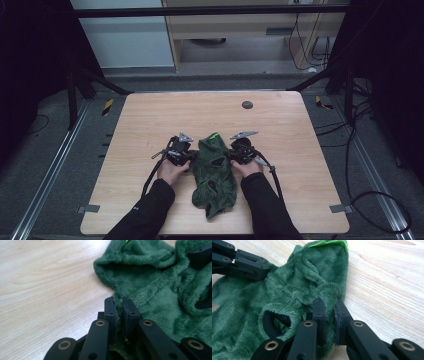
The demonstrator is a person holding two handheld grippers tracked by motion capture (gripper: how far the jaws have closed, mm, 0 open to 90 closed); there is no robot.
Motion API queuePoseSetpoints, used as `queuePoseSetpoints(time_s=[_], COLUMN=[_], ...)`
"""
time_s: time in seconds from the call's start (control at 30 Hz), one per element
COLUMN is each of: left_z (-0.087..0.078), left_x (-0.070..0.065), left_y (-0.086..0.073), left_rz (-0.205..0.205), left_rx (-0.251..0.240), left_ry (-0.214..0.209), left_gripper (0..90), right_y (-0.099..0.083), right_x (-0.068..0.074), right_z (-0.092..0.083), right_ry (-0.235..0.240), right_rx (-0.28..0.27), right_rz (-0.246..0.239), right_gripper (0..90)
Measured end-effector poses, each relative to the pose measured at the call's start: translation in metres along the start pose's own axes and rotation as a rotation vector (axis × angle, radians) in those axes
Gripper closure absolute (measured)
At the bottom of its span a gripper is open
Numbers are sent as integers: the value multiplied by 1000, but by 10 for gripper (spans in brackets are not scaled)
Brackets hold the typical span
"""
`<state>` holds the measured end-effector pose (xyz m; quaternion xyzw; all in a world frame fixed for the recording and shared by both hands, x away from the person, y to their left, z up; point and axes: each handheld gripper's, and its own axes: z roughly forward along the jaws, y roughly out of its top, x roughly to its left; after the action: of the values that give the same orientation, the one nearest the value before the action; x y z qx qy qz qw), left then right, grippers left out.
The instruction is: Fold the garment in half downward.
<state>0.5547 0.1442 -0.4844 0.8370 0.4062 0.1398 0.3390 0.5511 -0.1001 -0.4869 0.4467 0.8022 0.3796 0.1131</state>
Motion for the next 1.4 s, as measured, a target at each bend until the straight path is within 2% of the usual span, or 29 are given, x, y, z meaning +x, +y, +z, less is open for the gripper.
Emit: queuePoseSetpoints(time_s=[0.1,0.33,0.43,0.57,0.87,1.13,1.4], left_z=[-5,-13,-18,-25,-42,-52,-62], left_x=[0,2,2,3,4,-2,-11], left_y=[3,13,20,29,44,41,34], left_rz=[1,1,13,7,14,27,63], left_rx=[-24,-63,-83,-117,-183,-209,-202], left_ry=[6,13,19,27,38,22,1], left_gripper=[838,840,840,840,839,839,839], right_y=[1,10,16,24,40,41,32], right_x=[-1,0,-1,-5,-1,4,8], right_z=[-2,-11,-15,-20,-30,-36,-48], right_ry=[5,1,-2,3,-13,-21,-18], right_rx=[-12,-61,-81,-126,-192,-202,-204], right_rz=[10,-4,-9,10,-20,-77,-118], right_gripper=[825,828,827,828,828,827,824])
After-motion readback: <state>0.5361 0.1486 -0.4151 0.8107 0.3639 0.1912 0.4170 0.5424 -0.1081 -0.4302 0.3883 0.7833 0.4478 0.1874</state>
